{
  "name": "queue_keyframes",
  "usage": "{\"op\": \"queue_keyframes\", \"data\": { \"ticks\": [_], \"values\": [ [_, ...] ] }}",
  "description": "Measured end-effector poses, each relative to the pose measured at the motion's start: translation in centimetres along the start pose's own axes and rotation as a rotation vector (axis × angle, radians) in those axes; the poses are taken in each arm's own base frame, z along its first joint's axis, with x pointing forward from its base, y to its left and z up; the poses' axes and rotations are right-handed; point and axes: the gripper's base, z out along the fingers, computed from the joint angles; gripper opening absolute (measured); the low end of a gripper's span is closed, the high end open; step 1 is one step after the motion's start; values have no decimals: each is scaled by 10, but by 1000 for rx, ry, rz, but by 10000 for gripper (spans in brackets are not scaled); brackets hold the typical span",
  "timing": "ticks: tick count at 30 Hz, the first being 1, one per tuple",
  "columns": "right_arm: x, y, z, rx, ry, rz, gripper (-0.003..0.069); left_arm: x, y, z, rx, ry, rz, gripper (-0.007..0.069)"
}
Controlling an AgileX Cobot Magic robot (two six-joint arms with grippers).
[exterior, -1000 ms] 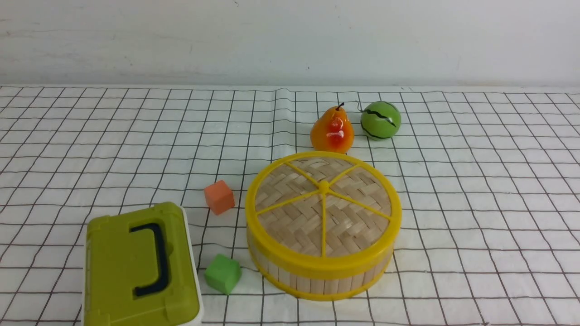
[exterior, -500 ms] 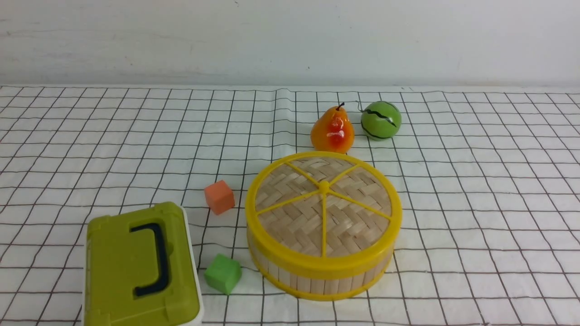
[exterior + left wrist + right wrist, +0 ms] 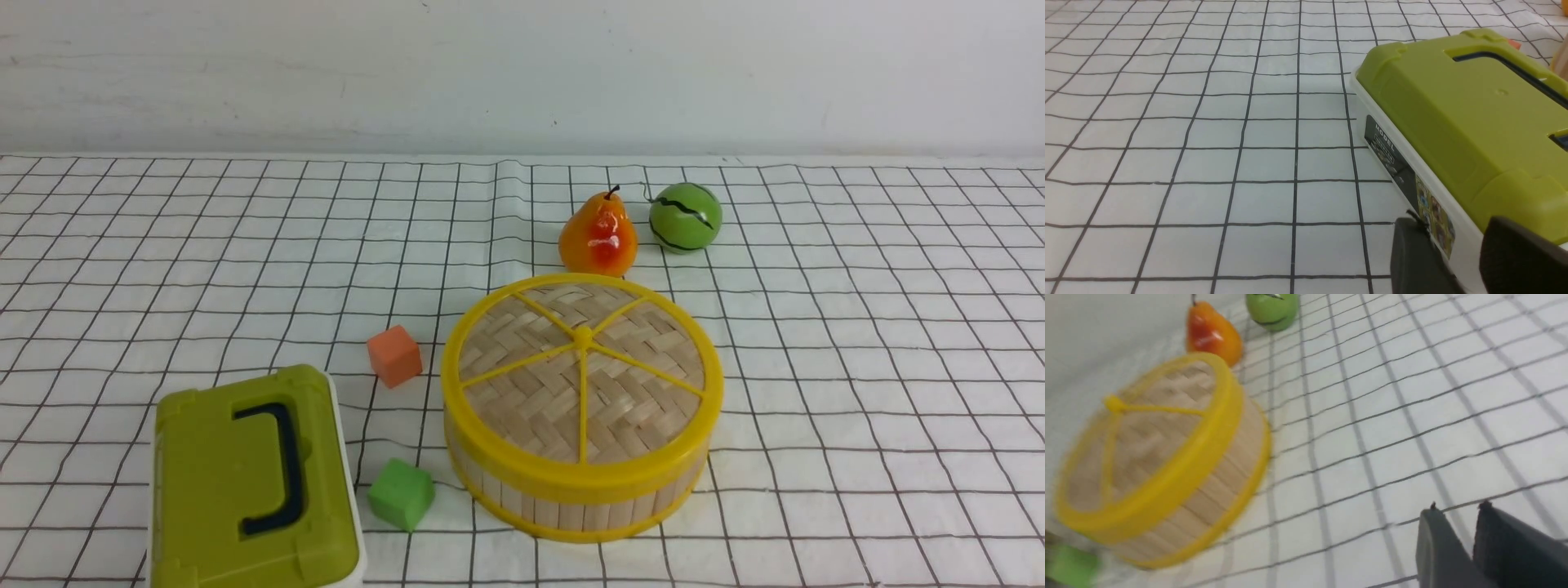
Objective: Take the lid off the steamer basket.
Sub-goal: Use the right arm to lift the lid of the steamer
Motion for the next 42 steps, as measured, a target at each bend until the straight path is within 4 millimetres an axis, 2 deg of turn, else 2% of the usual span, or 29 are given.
{"op": "queue_keyframes", "data": {
  "ticks": [3, 5, 8, 14, 18, 19, 20, 23, 25, 26, 28, 33, 34, 36, 38, 39, 42],
  "values": [
    [2, 8, 0, -90, 24, 302, 146, 0, 0, 0, 0, 0, 0, 239],
    [0, 11, 0, -128, 17, 406, 148, 0, 0, 0, 0, 0, 0, 239],
    [-4, 11, 0, -147, -28, 463, 154, 0, 0, 0, 0, 0, 0, 239],
    [-11, 10, -1, -150, -98, 457, 156, 0, 0, 0, 0, 0, 0, 239],
    [-14, 16, -4, -162, -95, 306, 156, 0, 0, 0, 0, 0, 0, 239],
    [-21, 25, -9, -184, -92, 184, 156, 0, 0, 0, 0, 0, 0, 239],
    [-21, 25, -9, -182, -93, 170, 156, 0, 0, 0, 0, 0, 0, 239],
    [-53, 59, -21, -187, -12, -156, 96, 0, 0, 0, 0, 0, 0, 239],
    [-73, 75, -22, -163, 65, -304, 36, 0, 0, 0, 0, 0, 0, 239],
    [-75, 77, -22, -160, 75, -319, 29, 0, 0, 0, 0, 0, 0, 239],
    [-106, 98, -20, -122, 204, -491, -19, 0, 0, 0, 0, 0, 0, 239],
    [-152, 125, 5, -78, 460, -640, -21, 0, 0, 0, 0, 0, 0, 239],
    [-153, 126, 6, -80, 468, -644, -21, 0, 0, 0, 0, 0, 0, 239],
    [-163, 142, 24, -121, 589, -721, -20, 0, 0, 0, 0, 0, 0, 239],
    [-165, 148, 31, -132, 638, -762, -19, 0, 0, 0, 0, 0, 0, 239],
    [-165, 157, 45, -134, 730, -832, -18, 0, 0, 0, 0, 0, 0, 239],
    [-164, 172, 71, -100, 832, -921, -18, 0, 0, 0, 0, 0, 0, 239]
  ]
}}
